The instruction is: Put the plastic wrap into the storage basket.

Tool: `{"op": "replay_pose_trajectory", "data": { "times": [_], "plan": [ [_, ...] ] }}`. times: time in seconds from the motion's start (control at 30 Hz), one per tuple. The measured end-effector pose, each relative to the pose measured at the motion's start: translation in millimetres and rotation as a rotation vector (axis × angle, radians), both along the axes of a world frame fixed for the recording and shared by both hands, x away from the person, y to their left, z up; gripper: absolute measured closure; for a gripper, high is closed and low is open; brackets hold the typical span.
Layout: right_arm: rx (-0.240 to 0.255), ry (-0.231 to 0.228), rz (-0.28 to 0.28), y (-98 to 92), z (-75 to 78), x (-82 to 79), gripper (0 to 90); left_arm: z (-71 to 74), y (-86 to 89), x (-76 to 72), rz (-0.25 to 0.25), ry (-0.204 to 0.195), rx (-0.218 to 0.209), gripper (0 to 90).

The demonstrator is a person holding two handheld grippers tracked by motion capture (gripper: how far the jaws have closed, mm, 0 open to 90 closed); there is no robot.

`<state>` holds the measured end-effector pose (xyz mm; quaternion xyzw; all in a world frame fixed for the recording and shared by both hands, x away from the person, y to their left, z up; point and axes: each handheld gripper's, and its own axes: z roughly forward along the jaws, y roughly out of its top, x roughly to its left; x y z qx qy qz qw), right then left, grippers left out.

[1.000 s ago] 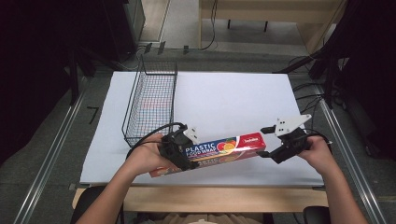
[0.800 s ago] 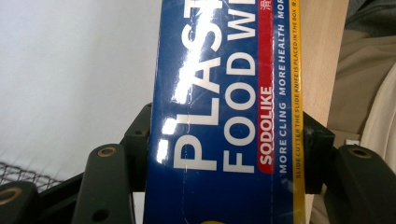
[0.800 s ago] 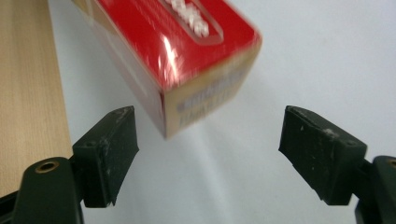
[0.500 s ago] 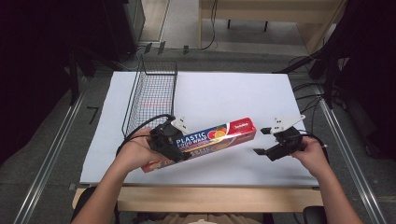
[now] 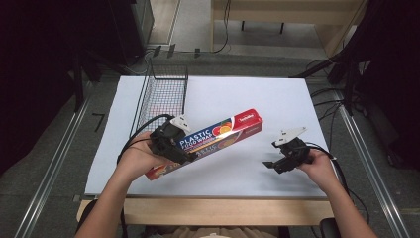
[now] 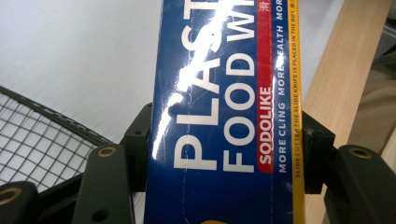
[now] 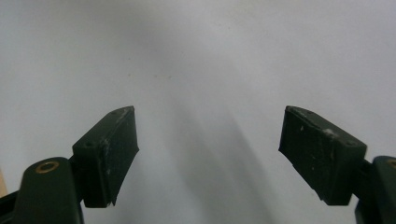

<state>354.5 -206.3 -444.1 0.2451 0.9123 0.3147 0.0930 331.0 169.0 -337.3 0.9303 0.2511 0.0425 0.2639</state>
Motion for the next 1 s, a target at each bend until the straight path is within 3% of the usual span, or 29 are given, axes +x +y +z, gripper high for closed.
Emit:
{"op": "replay_pose_trajectory", "data": {
  "times": [0.2,0.4,0.5,0.7,0.83,1.0],
  "plan": [
    [-0.013,-0.005,-0.019,0.9,-1.2,2.6,19.9,4.0,10.4,7.7,0.087,-0.014,-0.03,39.8],
    [-0.005,0.002,-0.035,-0.4,-1.1,6.4,19.9,9.4,18.7,18.3,0.167,-0.025,-0.028,39.9],
    [-0.01,0.0,-0.034,0.9,-1.4,6.9,19.9,10.3,23.0,24.0,0.202,-0.011,-0.034,39.8],
    [-0.006,-0.012,-0.061,0.1,-0.4,10.1,19.9,14.4,27.5,40.3,0.3,-0.004,-0.012,39.8],
    [-0.012,0.001,-0.078,-0.3,-1.4,12.3,19.9,17.7,29.8,53.2,0.327,0.0,-0.016,39.8],
    [-0.02,-0.001,-0.074,0.5,-2.5,13.0,19.9,24.4,26.3,62.9,0.389,-0.039,0.028,39.8]
  ]
}}
